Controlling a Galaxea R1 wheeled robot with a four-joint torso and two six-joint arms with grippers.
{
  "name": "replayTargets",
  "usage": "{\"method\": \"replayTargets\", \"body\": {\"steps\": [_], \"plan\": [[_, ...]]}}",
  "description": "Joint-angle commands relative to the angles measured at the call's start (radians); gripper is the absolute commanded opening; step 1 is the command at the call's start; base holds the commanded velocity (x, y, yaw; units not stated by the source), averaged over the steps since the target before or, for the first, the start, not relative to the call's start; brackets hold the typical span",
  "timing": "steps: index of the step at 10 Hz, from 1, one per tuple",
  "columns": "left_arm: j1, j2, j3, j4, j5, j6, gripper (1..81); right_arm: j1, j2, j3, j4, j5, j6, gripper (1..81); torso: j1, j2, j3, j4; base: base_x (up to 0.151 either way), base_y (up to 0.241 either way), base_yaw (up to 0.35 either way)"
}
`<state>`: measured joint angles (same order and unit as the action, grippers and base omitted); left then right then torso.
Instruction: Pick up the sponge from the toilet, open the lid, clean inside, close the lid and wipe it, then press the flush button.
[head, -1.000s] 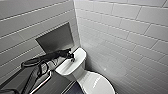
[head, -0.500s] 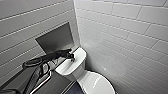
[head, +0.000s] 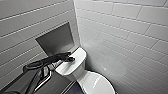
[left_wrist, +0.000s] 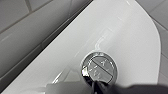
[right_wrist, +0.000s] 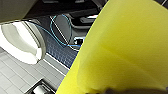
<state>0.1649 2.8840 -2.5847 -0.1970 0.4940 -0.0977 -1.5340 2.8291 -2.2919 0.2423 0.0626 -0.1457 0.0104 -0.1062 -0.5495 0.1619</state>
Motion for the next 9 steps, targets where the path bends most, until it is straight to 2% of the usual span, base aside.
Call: {"method": "replayTargets", "body": {"steps": [1, 9], "plan": [[-0.164, 0.006, -0.017, 0.014, 0.025, 0.007, 1.0, -0.016, 0.005, 0.017, -0.011, -0.09, -0.003, 1.0, 0.0, 0.0, 0.0, 0.0, 0.0, 0.0, 0.0], [-0.182, 0.054, -0.06, 0.014, -0.003, -0.007, 1.0, -0.021, 0.006, 0.008, -0.009, -0.09, -0.003, 1.0, 0.0, 0.0, 0.0, 0.0, 0.0, 0.0, 0.0]]}}
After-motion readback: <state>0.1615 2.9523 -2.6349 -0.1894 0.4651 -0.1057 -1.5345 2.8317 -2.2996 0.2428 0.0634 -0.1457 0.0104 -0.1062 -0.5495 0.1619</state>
